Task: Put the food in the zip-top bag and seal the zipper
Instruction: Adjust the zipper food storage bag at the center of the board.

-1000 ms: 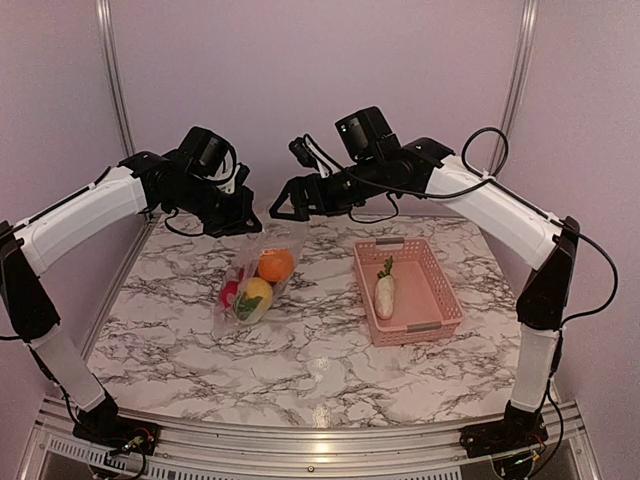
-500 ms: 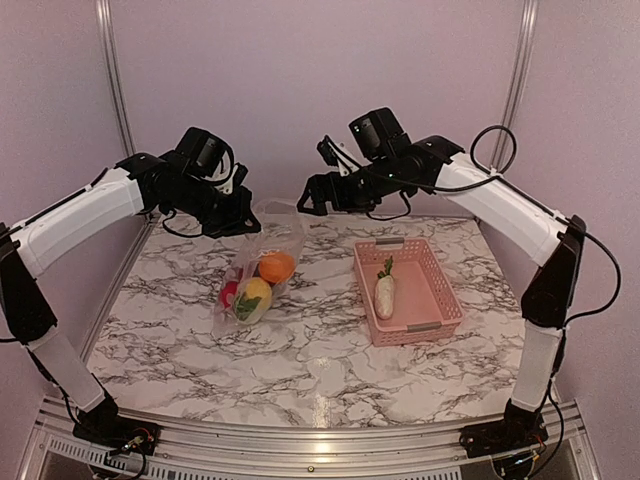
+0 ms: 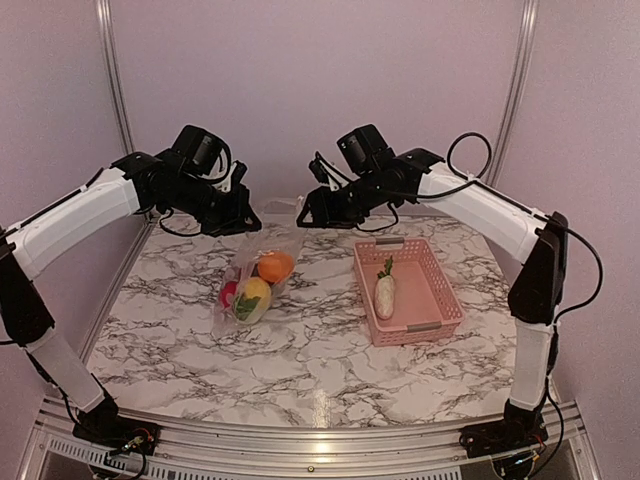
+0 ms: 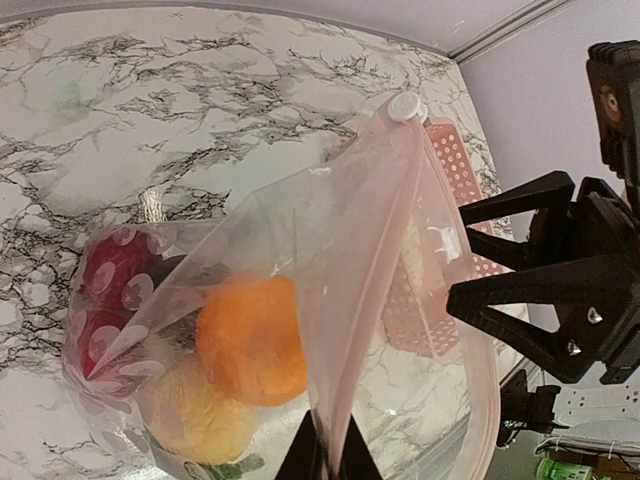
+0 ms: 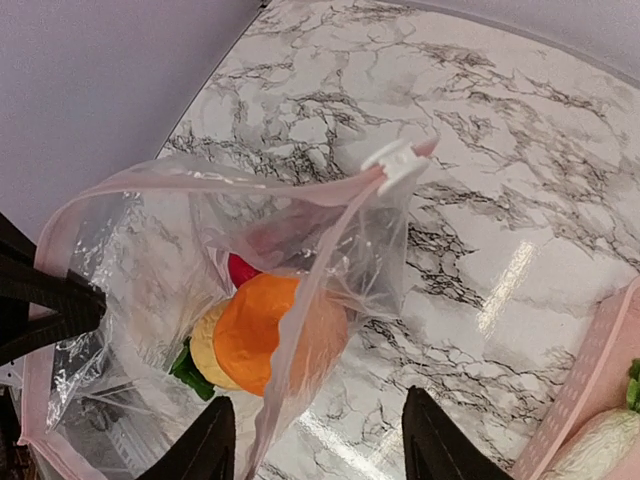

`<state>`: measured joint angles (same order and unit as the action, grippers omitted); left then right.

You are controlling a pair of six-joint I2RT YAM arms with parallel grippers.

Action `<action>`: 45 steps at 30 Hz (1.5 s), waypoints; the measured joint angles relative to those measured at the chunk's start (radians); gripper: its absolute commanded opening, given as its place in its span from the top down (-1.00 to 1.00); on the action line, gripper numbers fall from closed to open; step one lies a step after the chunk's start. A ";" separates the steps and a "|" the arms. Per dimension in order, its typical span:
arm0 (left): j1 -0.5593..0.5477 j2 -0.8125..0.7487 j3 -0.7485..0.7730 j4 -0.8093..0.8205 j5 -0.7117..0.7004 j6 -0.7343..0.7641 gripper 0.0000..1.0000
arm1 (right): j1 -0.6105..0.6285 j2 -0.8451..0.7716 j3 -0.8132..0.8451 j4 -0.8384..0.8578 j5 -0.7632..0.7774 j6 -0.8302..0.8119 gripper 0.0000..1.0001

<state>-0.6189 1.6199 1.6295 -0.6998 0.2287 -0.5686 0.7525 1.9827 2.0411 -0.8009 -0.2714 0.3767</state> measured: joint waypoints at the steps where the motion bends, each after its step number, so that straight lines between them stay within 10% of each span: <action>1: 0.000 -0.004 0.000 0.000 0.000 0.000 0.84 | 0.000 0.013 0.005 0.001 -0.003 0.003 0.18; 6: 0.000 -0.019 0.000 -0.002 0.006 0.000 0.79 | 0.000 0.066 0.014 0.000 -0.028 0.027 0.85; 18: 0.000 -0.033 0.014 -0.070 0.019 0.000 1.00 | 0.000 0.066 0.051 0.037 -0.093 0.076 0.85; 33: 0.000 -0.039 0.043 -0.098 -0.010 0.005 1.00 | -0.010 0.000 0.108 0.006 -0.031 0.034 -0.94; 45: 0.000 -0.039 0.043 -0.098 -0.013 0.008 1.00 | -0.221 -0.312 -0.206 0.032 0.206 -0.005 -0.86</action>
<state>-0.6189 1.5814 1.6726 -0.7979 0.2157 -0.5602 0.5316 1.6703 1.8347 -0.7692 -0.0650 0.3714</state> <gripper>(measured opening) 0.010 0.984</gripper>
